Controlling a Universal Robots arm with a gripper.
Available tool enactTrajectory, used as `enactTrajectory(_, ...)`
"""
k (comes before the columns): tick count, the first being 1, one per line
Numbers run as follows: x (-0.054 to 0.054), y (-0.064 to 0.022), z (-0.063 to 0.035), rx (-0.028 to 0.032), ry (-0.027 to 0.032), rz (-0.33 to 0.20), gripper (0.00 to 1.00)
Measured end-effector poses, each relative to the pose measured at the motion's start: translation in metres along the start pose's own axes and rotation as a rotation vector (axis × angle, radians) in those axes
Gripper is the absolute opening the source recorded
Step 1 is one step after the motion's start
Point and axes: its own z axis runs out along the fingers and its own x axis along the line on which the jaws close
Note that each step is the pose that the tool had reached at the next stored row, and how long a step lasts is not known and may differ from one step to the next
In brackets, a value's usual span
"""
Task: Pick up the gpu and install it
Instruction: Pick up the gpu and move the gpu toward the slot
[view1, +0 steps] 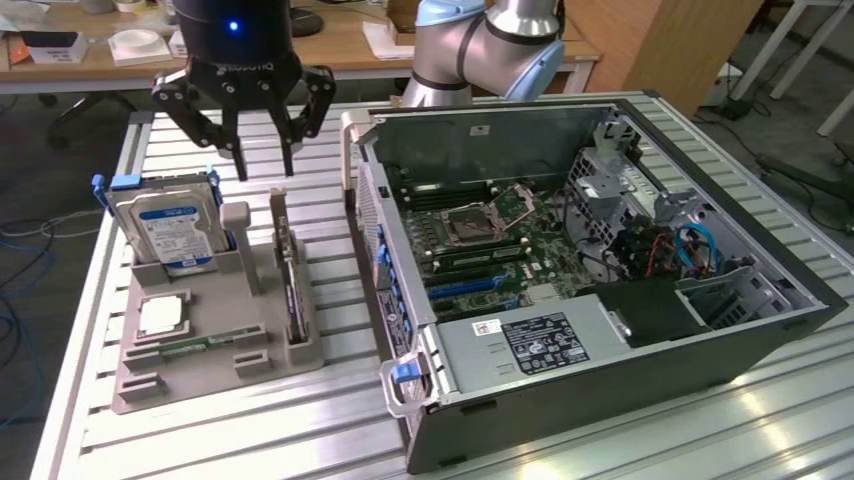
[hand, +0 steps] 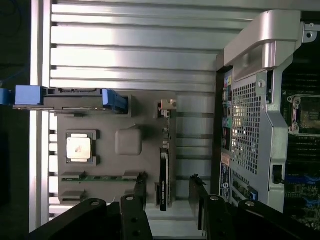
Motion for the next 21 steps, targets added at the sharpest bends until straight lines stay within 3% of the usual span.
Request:
enactTrajectory(10, 0.000, -0.0063, 0.0003, 0.0036, 0.0000, -0.001, 0.47)
enactTrajectory(21, 0.000, -0.0103, 0.0131, 0.0036, 0.0002, -0.001, 0.47)
